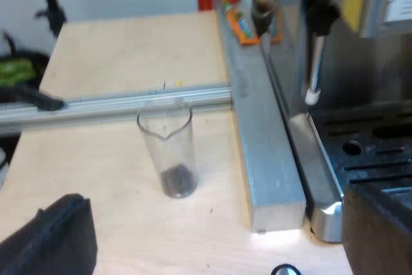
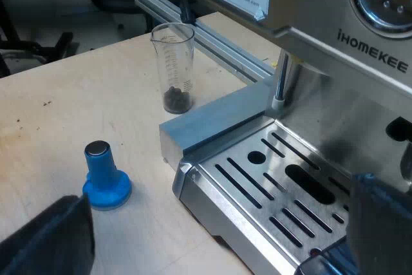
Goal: Pour the beans into the coffee machine
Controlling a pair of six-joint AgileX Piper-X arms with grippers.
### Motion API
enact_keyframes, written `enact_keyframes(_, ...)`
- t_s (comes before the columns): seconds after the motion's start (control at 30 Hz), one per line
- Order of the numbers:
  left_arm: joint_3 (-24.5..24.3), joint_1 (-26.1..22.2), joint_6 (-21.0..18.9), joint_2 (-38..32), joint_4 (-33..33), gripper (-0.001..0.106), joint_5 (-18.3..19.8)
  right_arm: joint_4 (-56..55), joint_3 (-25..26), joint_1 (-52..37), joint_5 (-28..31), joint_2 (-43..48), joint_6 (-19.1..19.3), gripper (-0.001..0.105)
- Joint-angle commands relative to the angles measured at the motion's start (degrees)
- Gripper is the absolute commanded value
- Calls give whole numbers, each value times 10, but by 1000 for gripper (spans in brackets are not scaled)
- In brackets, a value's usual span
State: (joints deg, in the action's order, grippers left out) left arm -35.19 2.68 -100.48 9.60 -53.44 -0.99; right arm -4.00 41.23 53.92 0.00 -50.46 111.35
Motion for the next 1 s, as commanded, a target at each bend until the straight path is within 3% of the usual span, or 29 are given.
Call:
enact_keyframes(0.03, 0, 0, -10, 19, 8, 79, -10, 8, 1, 1, 0, 2, 4, 80)
enact_keyframes(0.07, 0, 0, -10, 25, 8, 79, -13, 8, 1, 1, 0, 2, 4, 80)
enact_keyframes(0.17, 0, 0, -8, 32, 10, 76, -71, 8, 1, 1, 0, 2, 4, 80)
enact_keyframes(0.4, 0, 0, 0, 32, 11, 76, -76, 8, 1, 1, 0, 2, 4, 80)
enact_keyframes(0.47, 0, 0, -11, 32, 11, 76, -61, 8, 1, 1, 0, 2, 4, 80)
enact_keyframes(0.57, 0, -9, -41, 43, 11, 76, -3, 8, 1, 1, 0, 2, 4, 80)
enact_keyframes(0.67, 0, -32, -46, 67, 11, 76, 17, 8, 1, 1, 0, 2, 4, 80)
enact_keyframes(0.87, 0, -126, 12, 126, 52, 76, 63, 8, 1, 1, 0, 2, 4, 80)
enact_keyframes(1.0, 4, -147, 44, 130, 78, 75, 64, 8, 1, 1, 0, 2, 4, 80)
